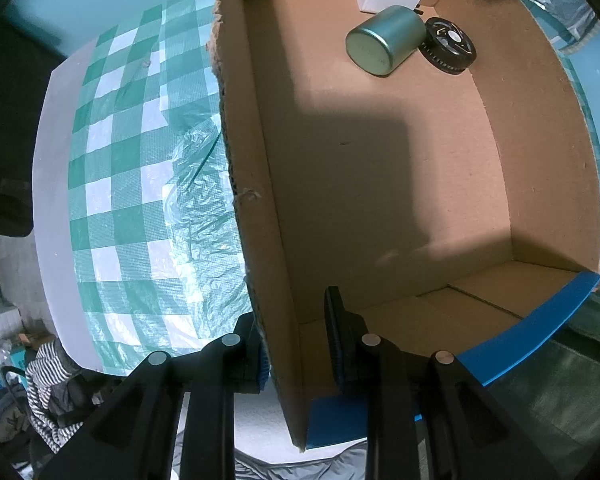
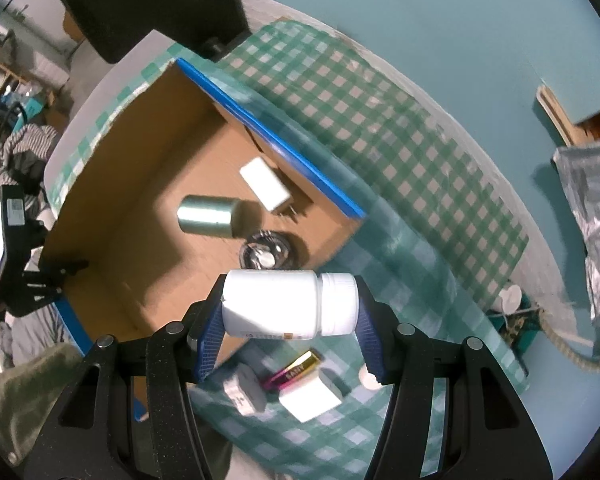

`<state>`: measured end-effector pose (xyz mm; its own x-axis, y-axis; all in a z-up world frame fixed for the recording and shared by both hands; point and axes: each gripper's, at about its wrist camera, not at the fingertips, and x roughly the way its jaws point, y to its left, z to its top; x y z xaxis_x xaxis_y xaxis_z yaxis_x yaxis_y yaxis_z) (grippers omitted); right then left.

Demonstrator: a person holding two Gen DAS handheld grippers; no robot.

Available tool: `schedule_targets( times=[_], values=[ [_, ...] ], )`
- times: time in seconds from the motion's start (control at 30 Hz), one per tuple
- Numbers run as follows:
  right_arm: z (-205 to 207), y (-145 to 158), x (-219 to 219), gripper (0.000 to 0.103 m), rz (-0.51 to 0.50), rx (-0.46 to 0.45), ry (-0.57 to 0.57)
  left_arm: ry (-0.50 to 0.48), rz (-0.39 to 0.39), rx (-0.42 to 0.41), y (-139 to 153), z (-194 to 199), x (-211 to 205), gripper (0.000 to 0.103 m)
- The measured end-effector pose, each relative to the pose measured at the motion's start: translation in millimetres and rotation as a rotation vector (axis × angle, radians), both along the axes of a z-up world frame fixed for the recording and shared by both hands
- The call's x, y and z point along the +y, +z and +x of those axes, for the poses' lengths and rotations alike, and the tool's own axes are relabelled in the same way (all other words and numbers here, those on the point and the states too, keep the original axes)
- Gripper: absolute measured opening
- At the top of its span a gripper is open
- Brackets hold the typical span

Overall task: Organize rigid objects
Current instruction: 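Carry the pill bottle into the box and release it beside the lid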

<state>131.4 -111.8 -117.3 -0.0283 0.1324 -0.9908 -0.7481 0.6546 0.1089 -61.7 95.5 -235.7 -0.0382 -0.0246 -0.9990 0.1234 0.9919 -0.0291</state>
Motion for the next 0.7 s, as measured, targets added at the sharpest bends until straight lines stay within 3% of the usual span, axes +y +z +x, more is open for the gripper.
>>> schedule_targets(
  times=[0.7],
  values=[
    [-5,-48,52,0.058,-0.099,0.003,0.121,0.010,-0.003,-0.004,0,-5,6,0.024]
  ],
)
